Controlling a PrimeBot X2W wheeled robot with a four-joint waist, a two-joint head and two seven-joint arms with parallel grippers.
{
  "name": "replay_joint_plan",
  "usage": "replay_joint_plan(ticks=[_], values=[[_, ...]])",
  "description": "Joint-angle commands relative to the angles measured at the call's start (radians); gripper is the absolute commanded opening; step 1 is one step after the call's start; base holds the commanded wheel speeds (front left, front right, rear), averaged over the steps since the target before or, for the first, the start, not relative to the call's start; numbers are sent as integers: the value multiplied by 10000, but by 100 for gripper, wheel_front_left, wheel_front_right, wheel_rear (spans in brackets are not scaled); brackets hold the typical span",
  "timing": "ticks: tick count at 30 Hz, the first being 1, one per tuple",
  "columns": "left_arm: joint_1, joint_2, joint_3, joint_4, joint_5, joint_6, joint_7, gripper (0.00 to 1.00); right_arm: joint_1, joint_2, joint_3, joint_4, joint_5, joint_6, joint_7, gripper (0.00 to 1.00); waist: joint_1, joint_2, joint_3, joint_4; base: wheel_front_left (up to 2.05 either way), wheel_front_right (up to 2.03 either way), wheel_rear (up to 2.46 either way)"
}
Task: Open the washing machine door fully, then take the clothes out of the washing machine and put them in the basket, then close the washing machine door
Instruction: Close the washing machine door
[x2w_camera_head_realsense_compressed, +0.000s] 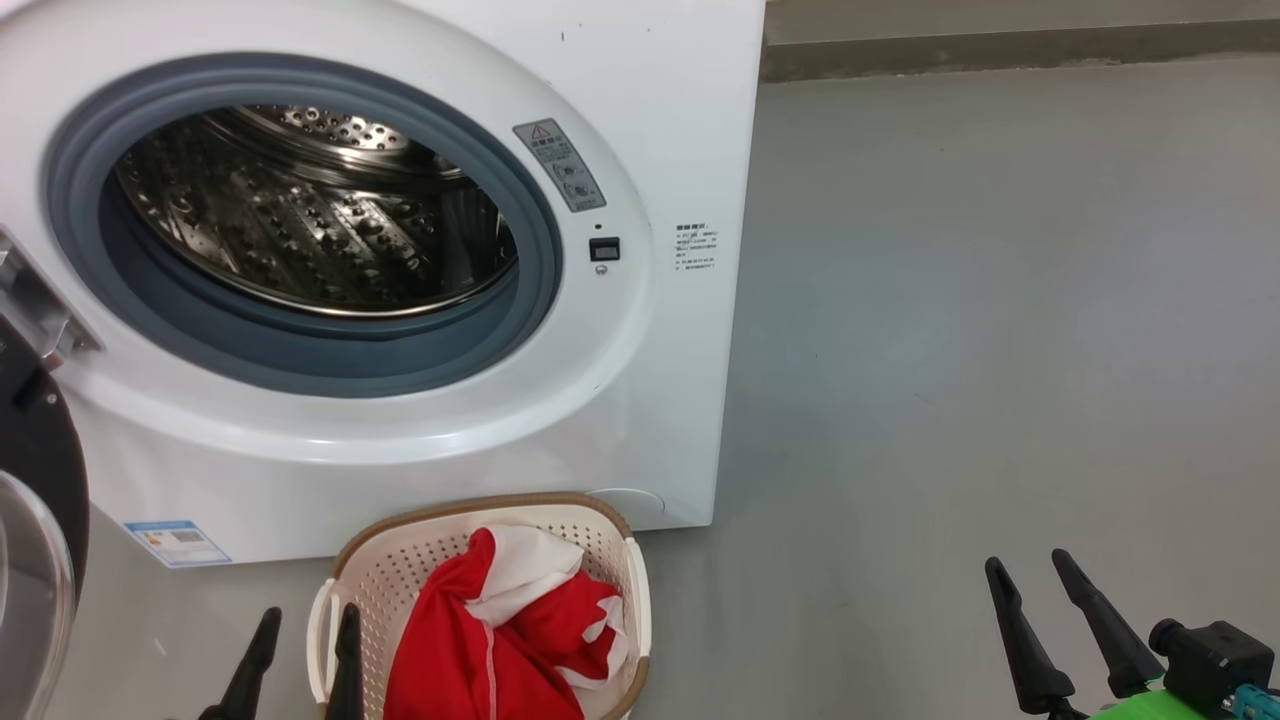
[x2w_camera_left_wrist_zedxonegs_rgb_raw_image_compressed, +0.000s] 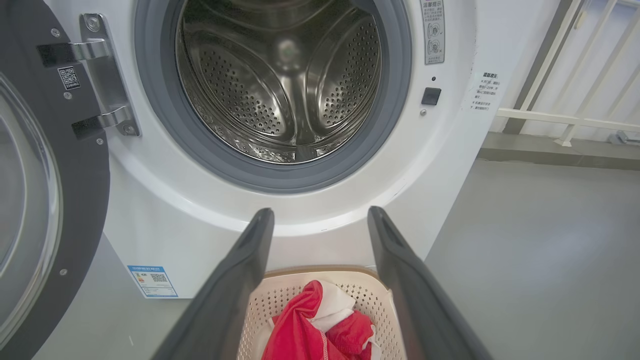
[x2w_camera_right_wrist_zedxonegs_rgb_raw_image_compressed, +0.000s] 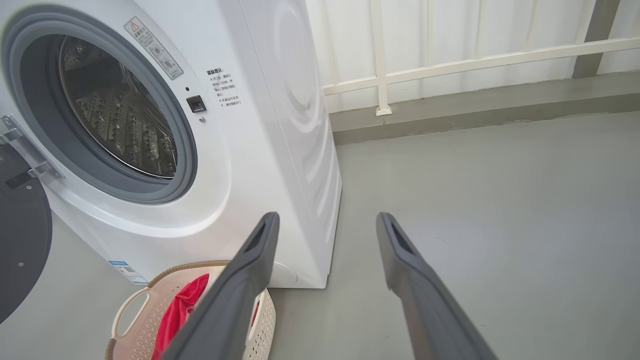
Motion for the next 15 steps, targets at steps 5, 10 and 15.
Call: replay_joint_plan(ticks=[5, 10, 15], values=[[-157, 135, 328, -248, 16, -21, -23, 100, -225, -139, 146, -247, -36, 50, -65, 100, 0, 0, -6, 19, -110, 110, 0], [-161, 135, 323, -335, -62, -25, -23, 100, -238, -153, 148, -248, -22, 50, -65, 100, 0, 0, 1, 38, -151, 151, 0], [-153, 135, 284, -471, -167, -32, -23, 100, -261, -170, 145, -257, -13, 50, -65, 100, 0, 0, 32, 48, -95, 95, 0]])
